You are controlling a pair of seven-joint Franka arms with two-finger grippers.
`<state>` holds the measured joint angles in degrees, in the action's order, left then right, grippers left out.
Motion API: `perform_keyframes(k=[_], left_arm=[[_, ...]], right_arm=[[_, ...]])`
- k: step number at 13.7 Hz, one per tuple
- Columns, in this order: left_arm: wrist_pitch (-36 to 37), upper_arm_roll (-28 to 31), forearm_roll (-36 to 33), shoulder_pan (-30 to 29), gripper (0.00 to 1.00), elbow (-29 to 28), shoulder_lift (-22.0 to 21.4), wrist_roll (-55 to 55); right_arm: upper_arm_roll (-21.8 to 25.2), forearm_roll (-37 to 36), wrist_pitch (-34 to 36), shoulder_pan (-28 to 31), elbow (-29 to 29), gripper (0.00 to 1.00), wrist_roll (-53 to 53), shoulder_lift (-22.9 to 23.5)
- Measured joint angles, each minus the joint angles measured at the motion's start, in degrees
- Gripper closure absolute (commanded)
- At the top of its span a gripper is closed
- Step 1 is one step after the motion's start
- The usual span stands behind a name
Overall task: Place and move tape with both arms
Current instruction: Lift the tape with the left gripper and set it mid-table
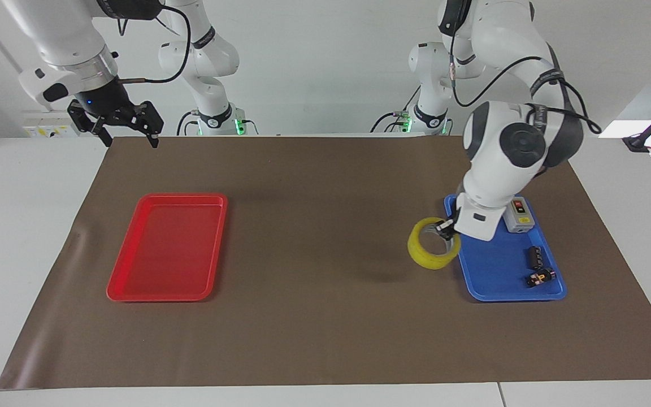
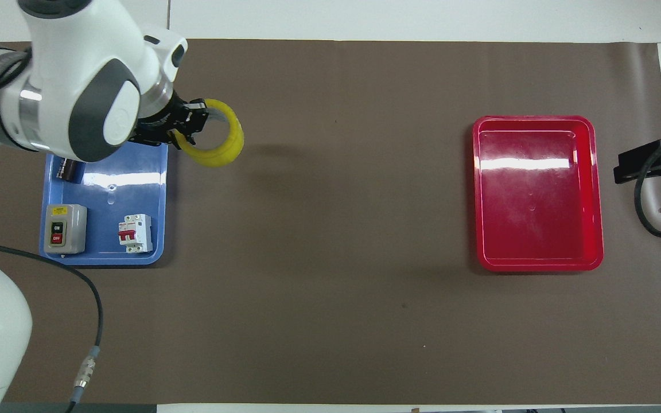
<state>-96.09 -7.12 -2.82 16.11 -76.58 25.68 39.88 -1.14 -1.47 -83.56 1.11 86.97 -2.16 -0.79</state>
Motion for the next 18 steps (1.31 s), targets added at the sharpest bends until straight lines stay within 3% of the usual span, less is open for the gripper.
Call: perform_keyframes(k=[4,8,12,16,18], left_arm=[[-2.55,-0.27,0.88,9.62,1.00,0.33,1.14,10.26],[-10.67,-0.28,0.88,17.43,1.00,-0.29,5.80,19.58],[-19.05,-0.26,0.88,18.77,1.00,-4.76,7.99,23.04],[-20.33,-0.26,0.88,18.90,1.00,-6.45,7.84,23.55],[-23.10,-0.27,0.88,19.56,1.00,-10.11,7.49,23.55]], right_arm=[[-0.05,0.00,0.00,-0.01,0.00,0.00,0.00,0.00],[-0.10,0.00,0.00,-0.02,0.00,0.00,0.00,0.00],[-0.11,0.00,-0.04,-0.01,0.00,0.00,0.00,0.00],[-0.11,0.00,-0.40,-0.01,0.00,0.00,0.00,0.00],[-0.11,0.01,-0.88,-0.01,0.00,0.00,0.00,0.00]])
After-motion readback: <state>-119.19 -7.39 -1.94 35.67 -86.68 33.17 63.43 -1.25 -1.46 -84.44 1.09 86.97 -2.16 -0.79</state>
